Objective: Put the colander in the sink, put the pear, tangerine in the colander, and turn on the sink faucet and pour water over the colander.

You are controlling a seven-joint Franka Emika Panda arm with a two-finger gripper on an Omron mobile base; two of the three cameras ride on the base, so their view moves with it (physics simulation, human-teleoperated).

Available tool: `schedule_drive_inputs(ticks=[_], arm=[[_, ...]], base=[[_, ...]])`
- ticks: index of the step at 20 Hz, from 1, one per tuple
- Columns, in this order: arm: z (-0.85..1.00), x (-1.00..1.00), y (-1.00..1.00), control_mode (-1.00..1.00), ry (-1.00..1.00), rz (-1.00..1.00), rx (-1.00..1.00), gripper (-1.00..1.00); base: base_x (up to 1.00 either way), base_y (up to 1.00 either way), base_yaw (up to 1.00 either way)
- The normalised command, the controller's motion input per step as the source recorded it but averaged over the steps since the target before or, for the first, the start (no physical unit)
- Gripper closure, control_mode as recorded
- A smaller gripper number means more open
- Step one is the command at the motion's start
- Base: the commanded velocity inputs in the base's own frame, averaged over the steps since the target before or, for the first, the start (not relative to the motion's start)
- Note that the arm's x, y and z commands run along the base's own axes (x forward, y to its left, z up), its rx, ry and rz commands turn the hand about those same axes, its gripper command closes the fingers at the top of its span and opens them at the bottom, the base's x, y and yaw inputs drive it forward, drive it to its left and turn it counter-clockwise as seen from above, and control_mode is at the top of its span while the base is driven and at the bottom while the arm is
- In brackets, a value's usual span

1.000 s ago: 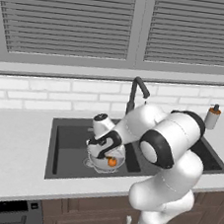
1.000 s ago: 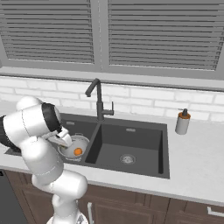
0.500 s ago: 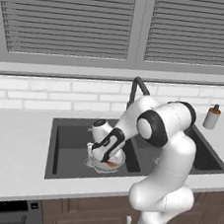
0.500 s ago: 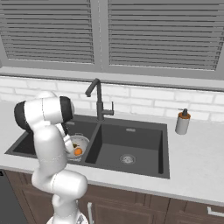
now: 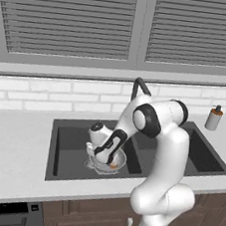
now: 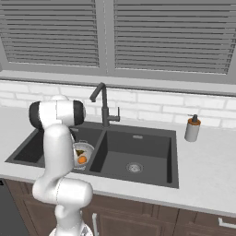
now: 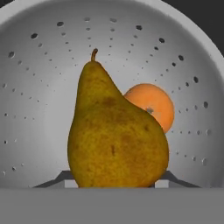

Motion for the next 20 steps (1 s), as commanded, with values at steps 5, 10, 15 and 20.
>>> schedule_drive_inputs(ticks=[5, 10, 15, 20], arm=[[-0.53, 0.39, 0.14, -1.0, -0.02, -0.08, 0.0, 1.0], [-0.26, 0.27, 0.06, -1.0, -0.07, -0.08, 0.0, -1.0], [0.0, 0.0, -0.01, -1.0, -0.18, -0.04, 0.05, -1.0], [0.0, 0.0, -0.06, -1.0, -0.21, -0.04, 0.1, -1.0]], base=[[0.0, 0.0, 0.0], [0.0, 0.0, 0.0], [0.0, 0.0, 0.0], [0.0, 0.0, 0.0]])
